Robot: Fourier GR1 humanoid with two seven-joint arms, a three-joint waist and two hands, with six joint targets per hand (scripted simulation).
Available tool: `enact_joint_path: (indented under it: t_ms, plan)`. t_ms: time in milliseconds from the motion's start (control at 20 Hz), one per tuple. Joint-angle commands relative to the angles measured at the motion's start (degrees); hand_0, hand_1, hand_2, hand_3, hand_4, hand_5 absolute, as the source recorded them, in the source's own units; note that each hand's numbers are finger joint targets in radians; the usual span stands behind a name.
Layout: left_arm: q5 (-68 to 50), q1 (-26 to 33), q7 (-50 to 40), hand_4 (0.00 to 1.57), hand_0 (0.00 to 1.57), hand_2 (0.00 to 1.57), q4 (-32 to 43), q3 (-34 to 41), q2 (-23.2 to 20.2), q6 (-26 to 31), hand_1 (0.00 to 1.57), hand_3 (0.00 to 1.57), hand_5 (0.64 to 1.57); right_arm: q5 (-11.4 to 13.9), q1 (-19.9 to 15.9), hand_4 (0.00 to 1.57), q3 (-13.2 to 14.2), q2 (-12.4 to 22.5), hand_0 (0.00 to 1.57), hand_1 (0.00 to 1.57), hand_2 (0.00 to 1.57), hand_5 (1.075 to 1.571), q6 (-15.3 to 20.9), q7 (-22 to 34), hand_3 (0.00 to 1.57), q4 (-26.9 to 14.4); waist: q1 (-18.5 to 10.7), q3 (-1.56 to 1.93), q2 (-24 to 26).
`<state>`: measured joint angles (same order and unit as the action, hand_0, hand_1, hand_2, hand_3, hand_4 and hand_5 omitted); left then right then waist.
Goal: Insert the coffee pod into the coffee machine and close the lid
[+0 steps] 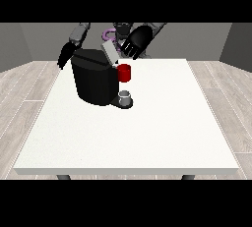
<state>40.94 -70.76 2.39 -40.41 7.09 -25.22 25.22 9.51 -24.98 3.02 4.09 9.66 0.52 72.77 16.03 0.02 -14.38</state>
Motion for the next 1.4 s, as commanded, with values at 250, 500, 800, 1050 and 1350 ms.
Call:
enact_joint_path:
  t_ms: [250,500,800,1050,1350]
  plan:
    - [1.4,1.0,1.6,0.46,1.17,1.24,1.7,-0.8,1.0,-2.1,1.17,1.22,1.571,-1.4,-0.4,0.19,1.8,2.1,0.00,0.00,0.00,1.571,-1.6,-0.6,0.00,0.6,1.4,0.00,-2.2]
    - [1.3,0.5,3.2,0.43,1.24,1.29,2.3,-0.7,1.2,-1.7,1.24,1.22,1.571,0.8,-1.7,0.00,0.6,0.3,0.00,0.00,0.00,1.571,1.5,0.5,0.00,0.0,-0.6,-0.01,-3.0]
    - [1.7,0.5,3.0,0.43,1.19,1.23,5.1,0.3,0.3,-2.8,1.19,1.19,1.571,-0.1,-3.9,0.00,0.3,1.7,0.00,0.00,0.00,1.571,-0.6,5.0,0.00,3.3,2.4,-0.04,-2.8]
    - [2.0,1.5,2.8,0.41,1.17,1.24,3.8,-0.7,2.5,-3.1,1.17,1.19,1.571,-0.6,1.0,0.00,0.9,0.5,0.00,0.00,0.00,1.571,-0.1,0.1,0.00,0.1,1.0,-0.01,-1.1]
    - [1.8,-5.5,3.6,0.37,1.20,1.25,3.8,0.8,-2.6,-0.3,1.20,1.20,1.571,0.4,-2.9,0.00,1.4,0.8,0.00,0.00,0.00,1.571,1.4,-0.9,0.00,-1.6,0.7,0.01,-5.3]
